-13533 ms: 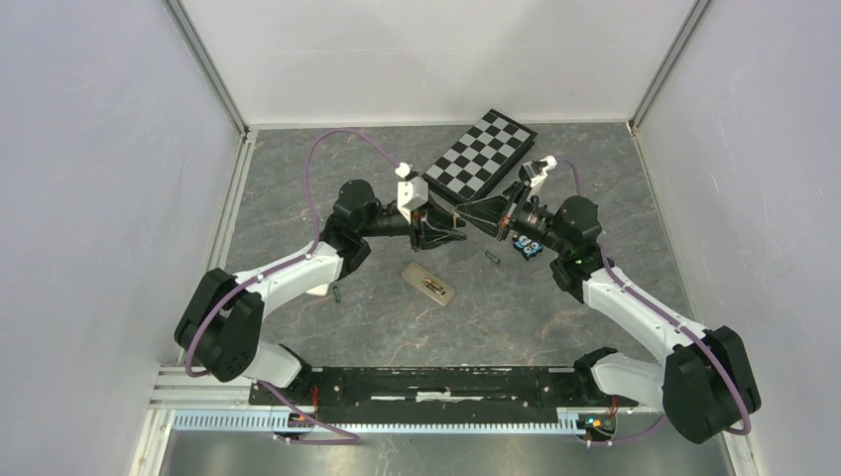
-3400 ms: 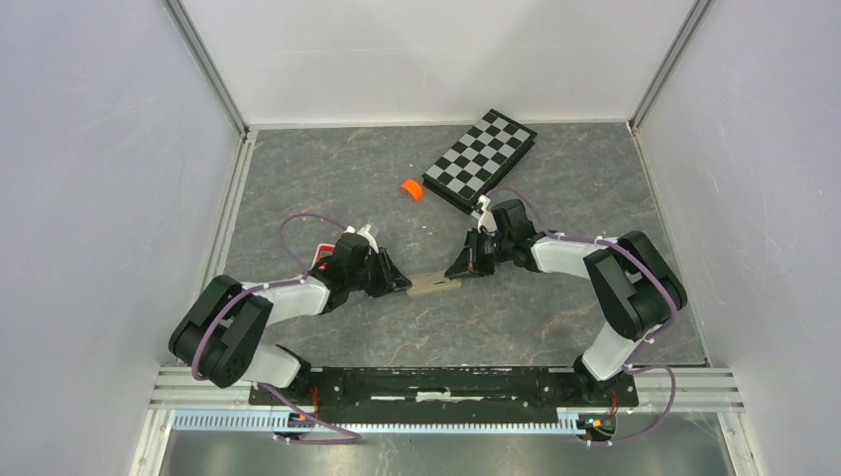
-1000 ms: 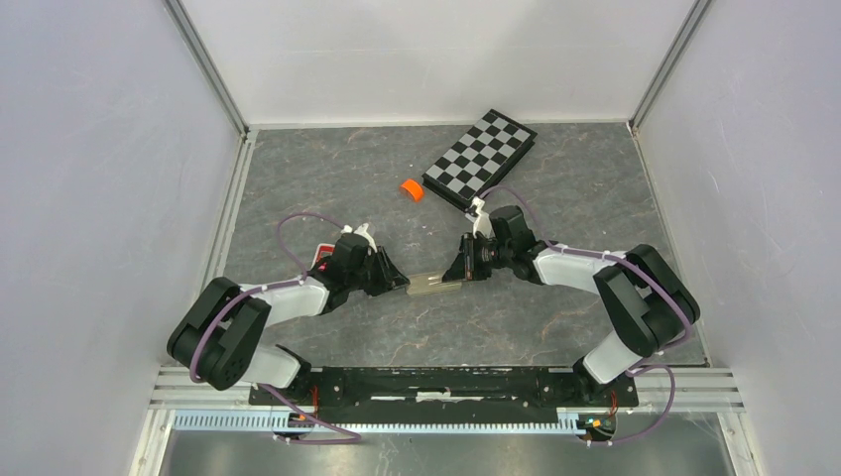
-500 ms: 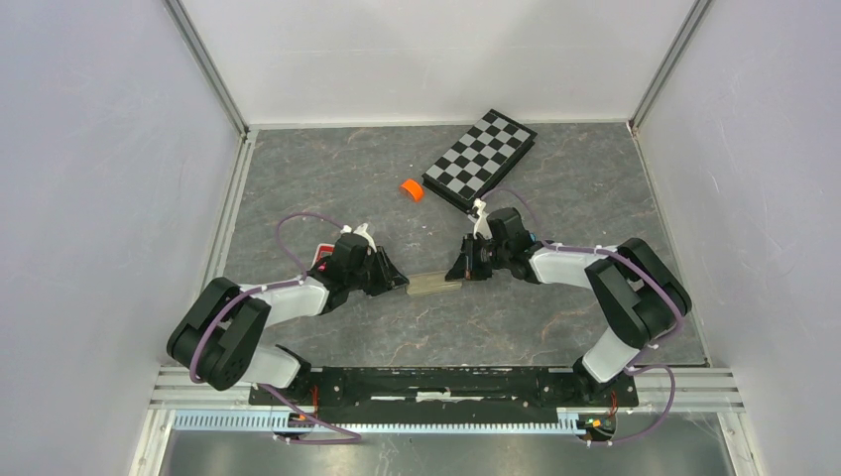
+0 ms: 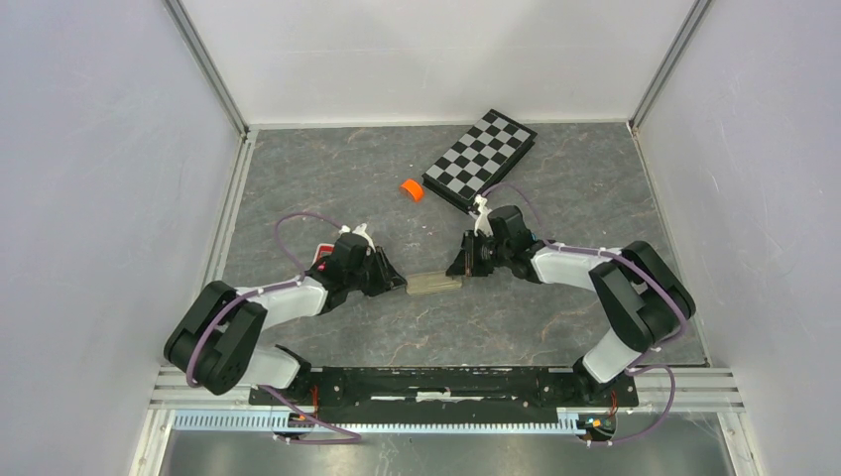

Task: Load the batteries into the remote control

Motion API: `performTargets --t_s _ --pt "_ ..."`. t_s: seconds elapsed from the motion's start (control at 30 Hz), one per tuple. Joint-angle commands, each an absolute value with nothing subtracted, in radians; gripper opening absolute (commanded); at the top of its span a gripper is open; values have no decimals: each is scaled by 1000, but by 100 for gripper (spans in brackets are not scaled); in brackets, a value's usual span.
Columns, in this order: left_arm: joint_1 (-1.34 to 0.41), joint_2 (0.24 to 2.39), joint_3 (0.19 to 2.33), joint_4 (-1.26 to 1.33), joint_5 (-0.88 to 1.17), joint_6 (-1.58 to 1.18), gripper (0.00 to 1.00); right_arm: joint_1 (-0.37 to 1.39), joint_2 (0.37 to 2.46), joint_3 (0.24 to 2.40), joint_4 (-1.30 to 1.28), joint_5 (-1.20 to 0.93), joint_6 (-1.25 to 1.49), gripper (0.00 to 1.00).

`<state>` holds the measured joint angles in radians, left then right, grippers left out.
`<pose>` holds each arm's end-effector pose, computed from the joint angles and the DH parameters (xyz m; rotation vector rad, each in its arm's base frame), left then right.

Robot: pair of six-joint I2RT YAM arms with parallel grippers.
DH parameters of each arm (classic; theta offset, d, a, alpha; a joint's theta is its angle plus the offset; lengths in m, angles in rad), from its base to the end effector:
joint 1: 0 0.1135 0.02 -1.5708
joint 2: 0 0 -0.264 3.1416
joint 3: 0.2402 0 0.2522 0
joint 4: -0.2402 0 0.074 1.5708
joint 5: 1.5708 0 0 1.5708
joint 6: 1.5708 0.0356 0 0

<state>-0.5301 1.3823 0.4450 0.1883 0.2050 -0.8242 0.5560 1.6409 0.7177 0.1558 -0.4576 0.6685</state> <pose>0.2065 -0.1294 0.1368 -0.2536 2.4713 -0.8765 0.2553 0.1772 0.1441 -0.1071 2.5271 1.0942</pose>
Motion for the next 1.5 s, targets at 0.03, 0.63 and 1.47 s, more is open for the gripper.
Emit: performTargets --t_s 0.03,0.63,1.47 --pt "-523 1309 505 103 136 -754 36 556 1518 784 211 -496 515 28" --pt "-344 1065 742 -266 -283 -615 100 758 1647 892 -30 -364 -467 95" --pt "-215 1076 731 -401 -272 -725 100 765 1865 1066 208 80 -85 26"
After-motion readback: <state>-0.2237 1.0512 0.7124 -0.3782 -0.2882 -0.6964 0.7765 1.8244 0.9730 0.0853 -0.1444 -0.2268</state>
